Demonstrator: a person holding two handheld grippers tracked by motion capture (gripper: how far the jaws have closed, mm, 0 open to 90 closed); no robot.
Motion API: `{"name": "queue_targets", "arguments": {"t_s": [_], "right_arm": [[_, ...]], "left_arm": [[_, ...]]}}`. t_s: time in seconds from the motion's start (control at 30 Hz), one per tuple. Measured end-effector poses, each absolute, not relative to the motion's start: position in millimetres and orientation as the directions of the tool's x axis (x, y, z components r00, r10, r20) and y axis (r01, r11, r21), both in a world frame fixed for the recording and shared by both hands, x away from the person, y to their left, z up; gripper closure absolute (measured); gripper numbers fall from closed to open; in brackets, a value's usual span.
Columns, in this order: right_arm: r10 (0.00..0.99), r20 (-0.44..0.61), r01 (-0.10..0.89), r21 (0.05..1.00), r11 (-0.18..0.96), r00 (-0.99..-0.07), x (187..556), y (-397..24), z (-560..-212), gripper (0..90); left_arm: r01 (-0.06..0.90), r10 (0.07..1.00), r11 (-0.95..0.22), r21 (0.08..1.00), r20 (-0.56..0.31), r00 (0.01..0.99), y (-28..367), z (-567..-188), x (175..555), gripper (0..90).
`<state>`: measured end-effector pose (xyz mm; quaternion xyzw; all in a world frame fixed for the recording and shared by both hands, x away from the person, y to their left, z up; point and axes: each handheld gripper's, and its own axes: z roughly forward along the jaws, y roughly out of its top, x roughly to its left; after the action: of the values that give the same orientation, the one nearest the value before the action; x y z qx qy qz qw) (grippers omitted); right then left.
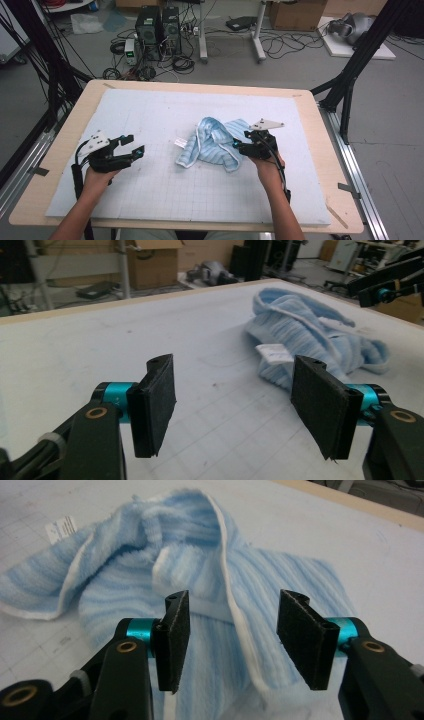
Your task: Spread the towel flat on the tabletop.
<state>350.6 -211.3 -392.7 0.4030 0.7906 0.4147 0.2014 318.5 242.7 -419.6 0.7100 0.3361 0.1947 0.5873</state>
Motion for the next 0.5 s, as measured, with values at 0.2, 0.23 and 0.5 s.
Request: {"name": "queue_targets", "arguments": {"t_s": [0.2, 0.23, 0.5], "right_arm": [[0.802, 0.036, 0.47, 0.826, 0.312, -0.596, 334, -225, -401, 46.9], [0.801, 0.045, 0.472, 0.827, 0.305, -0.597, 331, -226, -403, 47.0], [0.797, 0.078, 0.495, 0.818, 0.293, -0.599, 319, -234, -420, 46.9]], "left_arm": [[0.271, 0.631, -0.148, 0.951, -0.12, 0.767, 194, -408, 348, 38.1], [0.276, 0.62, -0.166, 0.947, -0.118, 0.776, 185, -407, 354, 38.0], [0.332, 0.594, -0.213, 0.919, -0.148, 0.791, 118, -412, 386, 32.0]]}}
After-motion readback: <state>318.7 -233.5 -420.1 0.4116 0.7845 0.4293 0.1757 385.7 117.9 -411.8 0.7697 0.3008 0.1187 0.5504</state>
